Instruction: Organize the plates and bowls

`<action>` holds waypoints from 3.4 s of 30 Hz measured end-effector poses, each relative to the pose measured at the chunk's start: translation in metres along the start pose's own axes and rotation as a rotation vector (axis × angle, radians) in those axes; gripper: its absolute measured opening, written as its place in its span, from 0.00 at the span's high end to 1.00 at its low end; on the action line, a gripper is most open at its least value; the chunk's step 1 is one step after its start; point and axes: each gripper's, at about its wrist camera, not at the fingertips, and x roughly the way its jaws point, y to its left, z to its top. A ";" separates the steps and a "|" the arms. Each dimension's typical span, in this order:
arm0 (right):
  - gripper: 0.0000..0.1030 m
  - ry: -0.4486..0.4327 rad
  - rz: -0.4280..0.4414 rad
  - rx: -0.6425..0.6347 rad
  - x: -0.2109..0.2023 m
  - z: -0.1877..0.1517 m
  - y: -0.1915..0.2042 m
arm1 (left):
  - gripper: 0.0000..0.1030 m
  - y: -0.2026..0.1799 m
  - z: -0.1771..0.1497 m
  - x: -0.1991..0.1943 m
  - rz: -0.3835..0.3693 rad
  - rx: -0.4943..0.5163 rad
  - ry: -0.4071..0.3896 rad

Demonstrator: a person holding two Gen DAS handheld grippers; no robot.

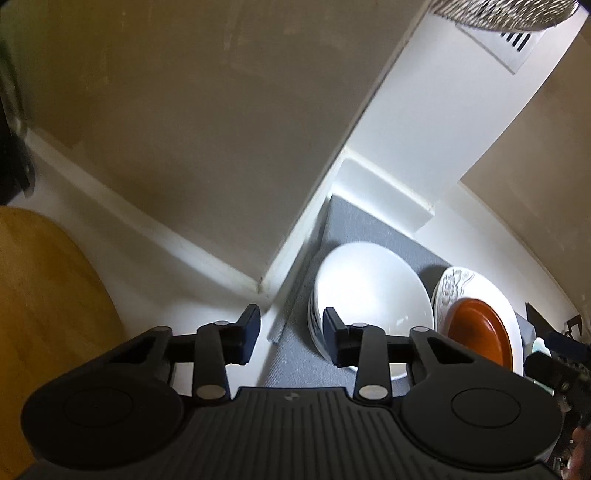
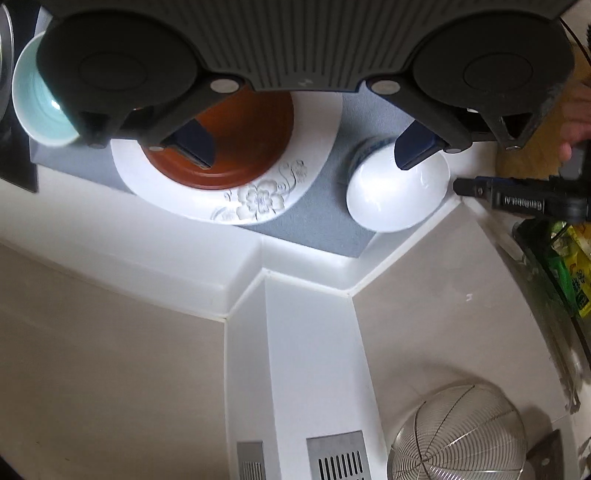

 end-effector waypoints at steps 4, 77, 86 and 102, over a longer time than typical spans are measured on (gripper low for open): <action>0.00 0.008 0.031 0.019 0.002 0.002 0.007 | 0.62 -0.002 0.002 -0.003 -0.027 0.026 0.006; 0.80 0.036 0.047 0.099 -0.037 -0.013 -0.019 | 0.82 -0.157 0.009 -0.028 -0.109 0.302 0.172; 0.83 -0.066 -0.148 0.321 -0.108 -0.044 -0.116 | 0.82 -0.268 -0.009 0.005 -0.271 0.462 0.294; 0.84 -0.004 -0.321 0.410 -0.086 -0.066 -0.210 | 0.82 -0.353 -0.017 0.105 -0.276 0.518 0.523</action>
